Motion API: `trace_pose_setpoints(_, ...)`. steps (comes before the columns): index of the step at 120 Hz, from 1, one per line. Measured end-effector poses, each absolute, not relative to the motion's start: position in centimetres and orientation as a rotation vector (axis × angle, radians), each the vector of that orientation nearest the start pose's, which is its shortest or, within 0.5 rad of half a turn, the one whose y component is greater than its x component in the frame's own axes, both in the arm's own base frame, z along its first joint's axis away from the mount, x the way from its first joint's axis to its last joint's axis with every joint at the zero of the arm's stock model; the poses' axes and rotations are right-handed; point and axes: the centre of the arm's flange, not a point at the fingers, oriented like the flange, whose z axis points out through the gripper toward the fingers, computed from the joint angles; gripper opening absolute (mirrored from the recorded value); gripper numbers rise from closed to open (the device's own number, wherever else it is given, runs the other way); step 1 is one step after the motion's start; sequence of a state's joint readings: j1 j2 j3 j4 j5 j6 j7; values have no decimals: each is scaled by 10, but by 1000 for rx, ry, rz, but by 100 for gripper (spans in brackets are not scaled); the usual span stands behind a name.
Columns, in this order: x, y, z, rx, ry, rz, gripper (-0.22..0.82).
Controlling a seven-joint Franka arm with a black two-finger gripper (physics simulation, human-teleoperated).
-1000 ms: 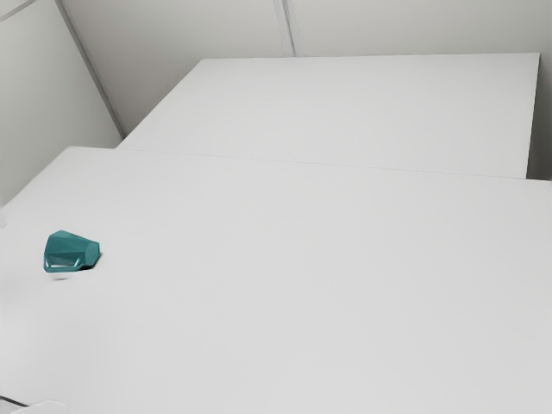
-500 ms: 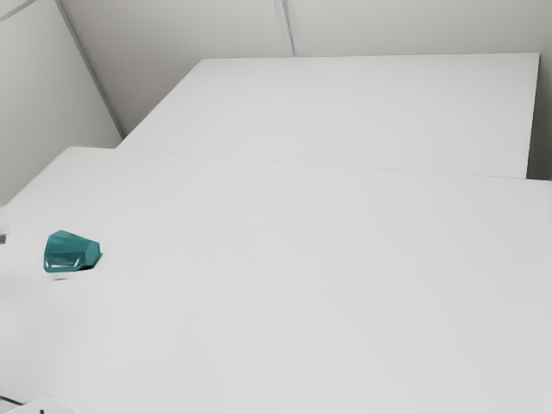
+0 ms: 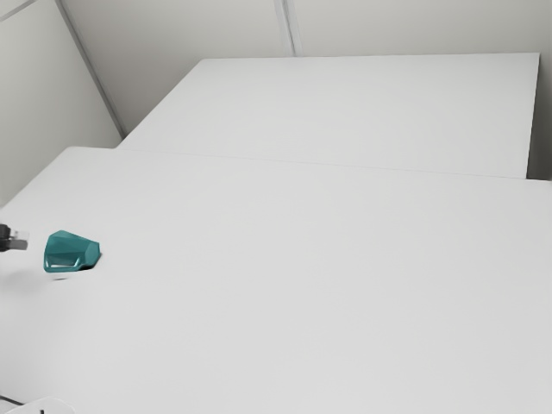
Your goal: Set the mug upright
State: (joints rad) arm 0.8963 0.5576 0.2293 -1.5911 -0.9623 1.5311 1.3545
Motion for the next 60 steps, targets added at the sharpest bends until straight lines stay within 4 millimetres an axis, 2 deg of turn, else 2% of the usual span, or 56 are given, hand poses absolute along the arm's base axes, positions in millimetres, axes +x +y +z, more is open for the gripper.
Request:
trace_pose_setpoints(39,396,507,303,2217,7,705,58)
trace_pose_setpoints(60,401,501,294,2203,-1,692,58)
